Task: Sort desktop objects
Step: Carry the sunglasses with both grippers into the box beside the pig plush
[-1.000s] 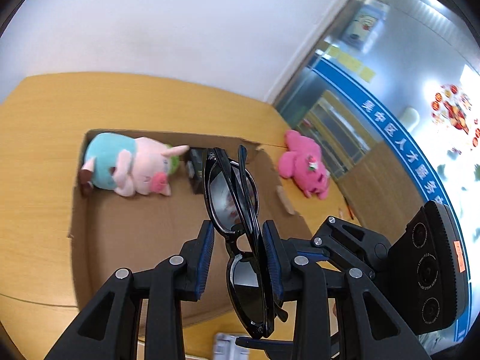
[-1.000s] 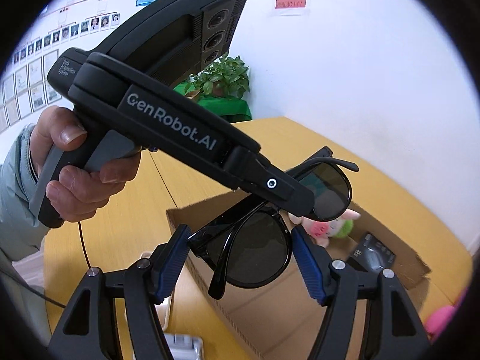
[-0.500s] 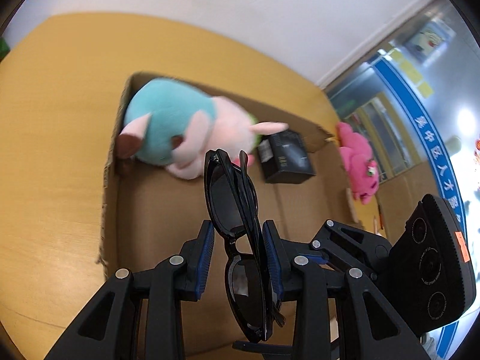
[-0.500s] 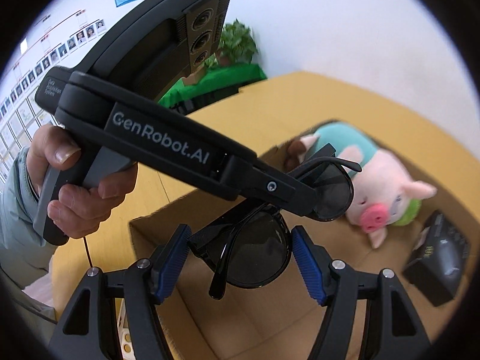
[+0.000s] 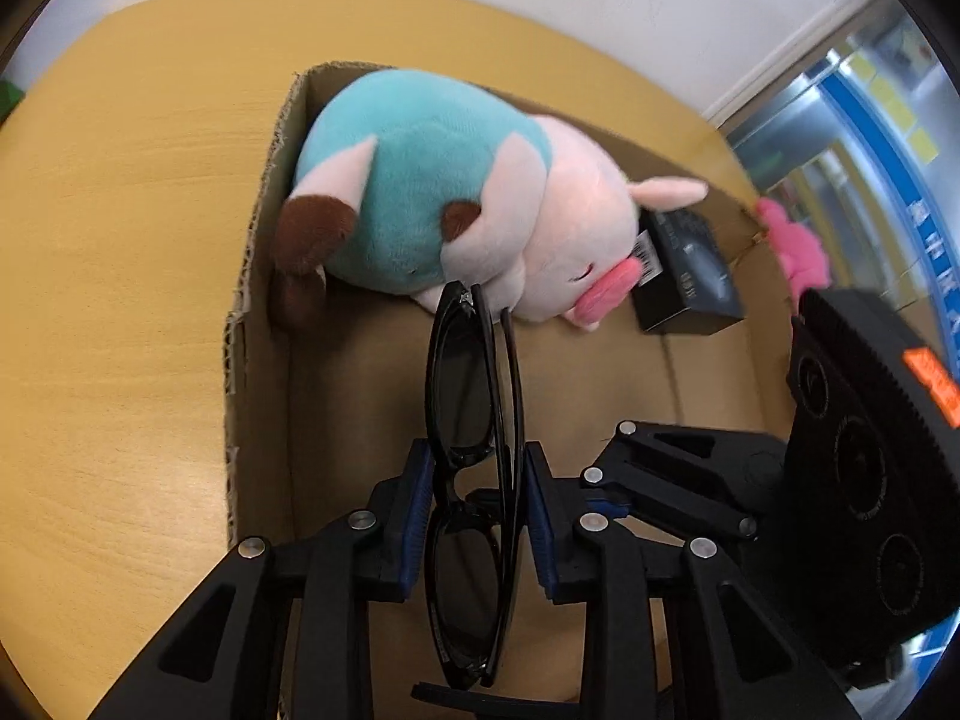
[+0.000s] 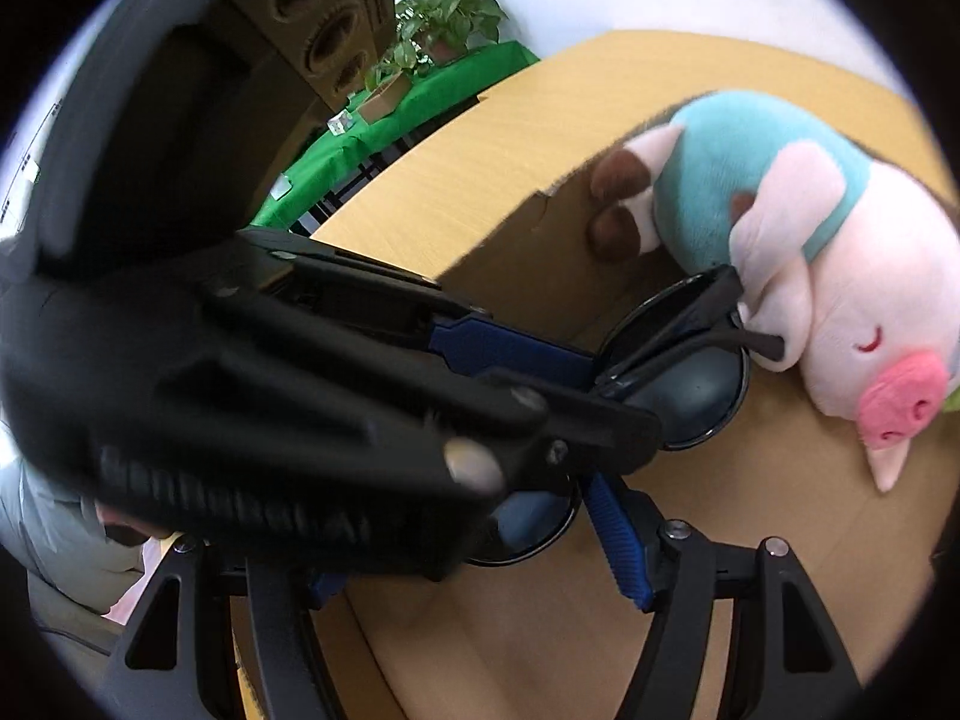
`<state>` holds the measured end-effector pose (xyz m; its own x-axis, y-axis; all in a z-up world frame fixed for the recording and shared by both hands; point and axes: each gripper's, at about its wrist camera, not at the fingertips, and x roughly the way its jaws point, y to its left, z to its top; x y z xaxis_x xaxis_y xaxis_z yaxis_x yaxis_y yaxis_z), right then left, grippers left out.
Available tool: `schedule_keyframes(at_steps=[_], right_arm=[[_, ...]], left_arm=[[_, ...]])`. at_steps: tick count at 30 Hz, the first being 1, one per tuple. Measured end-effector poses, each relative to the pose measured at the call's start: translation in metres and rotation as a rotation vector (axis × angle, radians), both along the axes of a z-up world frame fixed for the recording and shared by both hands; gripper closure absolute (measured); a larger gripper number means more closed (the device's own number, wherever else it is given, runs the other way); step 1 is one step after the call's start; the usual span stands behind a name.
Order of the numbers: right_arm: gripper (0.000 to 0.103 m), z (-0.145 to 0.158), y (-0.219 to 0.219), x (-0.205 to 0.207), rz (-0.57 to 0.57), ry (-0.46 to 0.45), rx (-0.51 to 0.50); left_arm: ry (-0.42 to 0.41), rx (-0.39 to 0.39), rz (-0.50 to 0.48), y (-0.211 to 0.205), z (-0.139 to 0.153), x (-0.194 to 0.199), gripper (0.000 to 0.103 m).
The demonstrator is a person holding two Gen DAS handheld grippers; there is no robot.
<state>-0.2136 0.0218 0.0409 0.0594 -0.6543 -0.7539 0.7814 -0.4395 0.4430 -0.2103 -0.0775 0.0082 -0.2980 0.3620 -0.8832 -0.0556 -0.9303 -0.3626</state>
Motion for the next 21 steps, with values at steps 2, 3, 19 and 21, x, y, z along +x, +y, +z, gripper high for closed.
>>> schedule_keyframes(at_steps=[2, 3, 19, 21], right_arm=[[0.035, -0.006, 0.000, -0.002, 0.005, -0.010, 0.003], [0.035, -0.008, 0.002, -0.003, 0.006, -0.013, 0.002], [0.034, -0.028, 0.009, -0.013, -0.019, -0.053, -0.007], [0.033, -0.027, 0.011, -0.013, -0.031, -0.048, -0.004]], left_arm=[[0.001, -0.038, -0.005, 0.007, -0.002, 0.001, 0.073], [0.000, -0.063, -0.007, 0.011, -0.003, 0.001, 0.074], [-0.034, -0.215, 0.058, 0.018, -0.012, -0.005, 0.074], [-0.032, -0.181, 0.072, 0.013, -0.008, -0.003, 0.073]])
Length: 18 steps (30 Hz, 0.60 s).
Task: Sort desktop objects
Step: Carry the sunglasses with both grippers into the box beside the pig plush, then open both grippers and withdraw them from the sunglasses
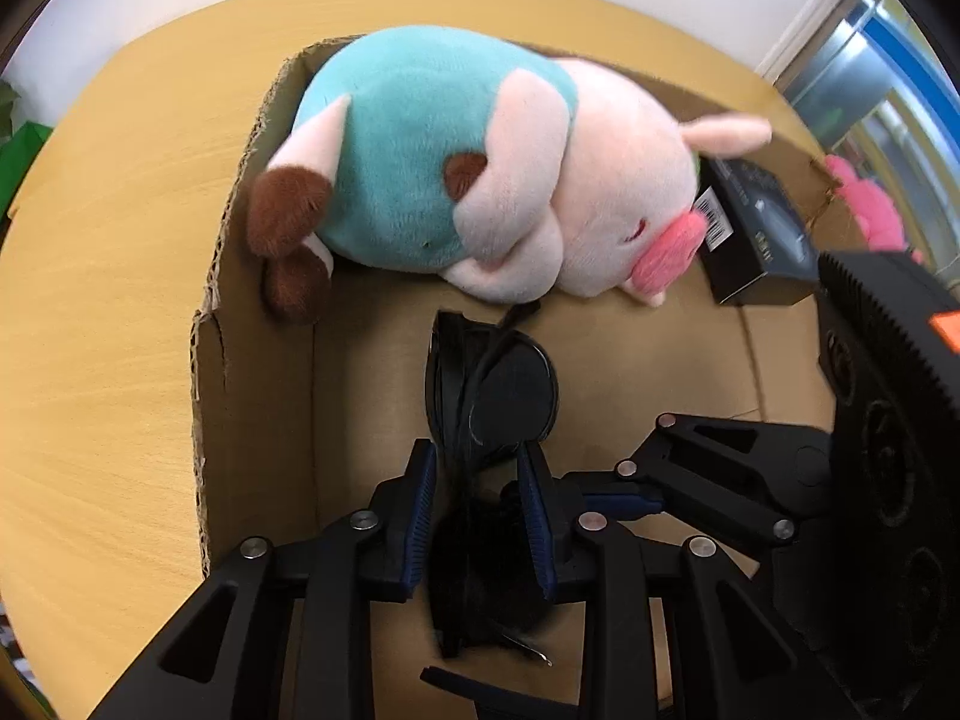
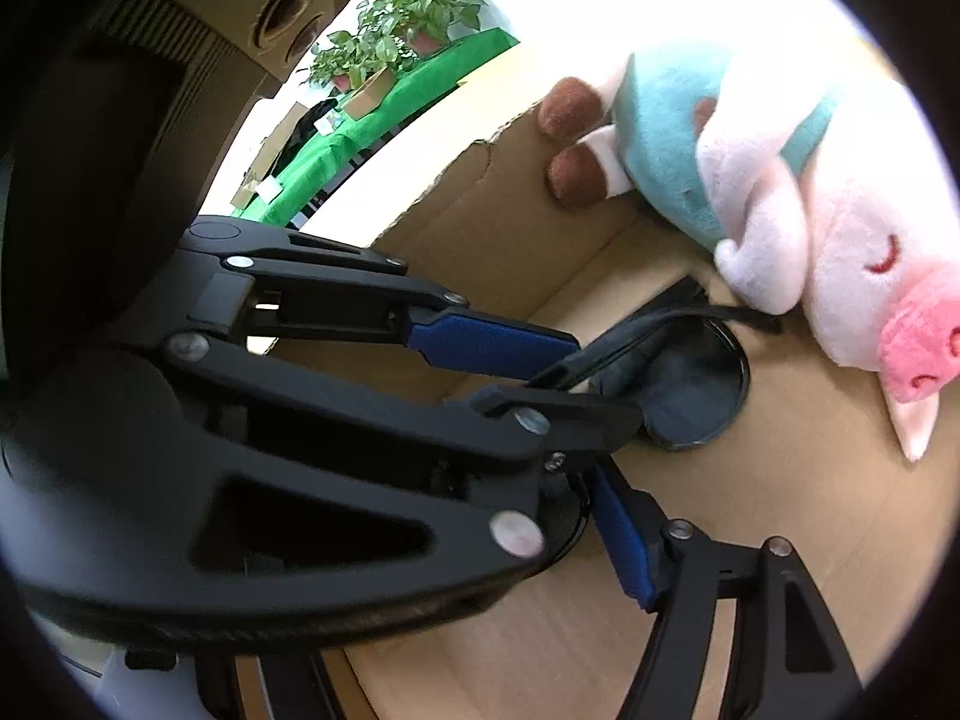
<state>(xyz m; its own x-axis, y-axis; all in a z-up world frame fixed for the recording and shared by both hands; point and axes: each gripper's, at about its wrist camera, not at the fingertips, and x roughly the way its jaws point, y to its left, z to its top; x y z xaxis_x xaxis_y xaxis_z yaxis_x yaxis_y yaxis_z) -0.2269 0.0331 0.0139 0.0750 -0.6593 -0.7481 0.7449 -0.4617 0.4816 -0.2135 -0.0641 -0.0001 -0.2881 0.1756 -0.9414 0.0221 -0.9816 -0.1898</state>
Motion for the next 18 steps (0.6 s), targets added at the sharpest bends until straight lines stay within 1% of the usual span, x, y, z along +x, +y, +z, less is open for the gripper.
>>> schedule_keyframes(at_steps=[2, 5, 7, 8, 9, 11, 12, 13, 14, 15, 17, 18], right_arm=[[0.033, 0.003, 0.003, 0.001, -0.001, 0.008, -0.005], [0.033, 0.008, 0.010, 0.002, -0.008, 0.015, -0.019], [0.033, 0.013, 0.014, 0.009, -0.012, 0.025, -0.022], [0.033, 0.017, 0.016, 0.011, -0.014, 0.044, -0.020], [0.033, 0.023, 0.020, 0.008, -0.015, 0.063, -0.018], [0.031, 0.035, 0.027, 0.015, -0.030, 0.097, -0.012], [0.029, 0.040, 0.024, 0.038, -0.047, 0.111, -0.011], [0.028, 0.046, 0.031, 0.039, -0.064, 0.124, -0.015], [0.026, 0.051, 0.035, 0.053, -0.075, 0.131, -0.016], [0.026, 0.054, 0.038, 0.055, -0.091, 0.138, -0.017], [0.026, 0.049, 0.041, 0.056, -0.123, 0.142, 0.004], [0.026, 0.045, 0.036, 0.050, -0.142, 0.145, 0.029]], left_arm=[[0.009, 0.022, 0.014, -0.005, 0.006, 0.003, 0.071], [0.034, 0.022, 0.025, -0.011, 0.015, 0.011, 0.069], [0.059, 0.015, 0.036, -0.014, 0.025, 0.019, 0.062], [0.079, 0.002, 0.044, -0.017, 0.030, 0.024, 0.054], [0.118, -0.013, 0.053, -0.022, 0.039, 0.032, 0.049], [0.160, -0.013, 0.063, -0.028, 0.051, 0.045, 0.047], [0.187, -0.003, 0.068, -0.033, 0.059, 0.054, 0.046], [0.207, 0.002, 0.070, -0.036, 0.065, 0.063, 0.045], [0.214, 0.005, 0.040, -0.032, 0.071, 0.062, 0.044], [0.230, 0.004, 0.045, -0.031, 0.075, 0.069, 0.042], [0.247, -0.009, 0.047, -0.030, 0.079, 0.079, 0.041], [0.246, -0.009, 0.039, -0.027, 0.078, 0.085, 0.041]])
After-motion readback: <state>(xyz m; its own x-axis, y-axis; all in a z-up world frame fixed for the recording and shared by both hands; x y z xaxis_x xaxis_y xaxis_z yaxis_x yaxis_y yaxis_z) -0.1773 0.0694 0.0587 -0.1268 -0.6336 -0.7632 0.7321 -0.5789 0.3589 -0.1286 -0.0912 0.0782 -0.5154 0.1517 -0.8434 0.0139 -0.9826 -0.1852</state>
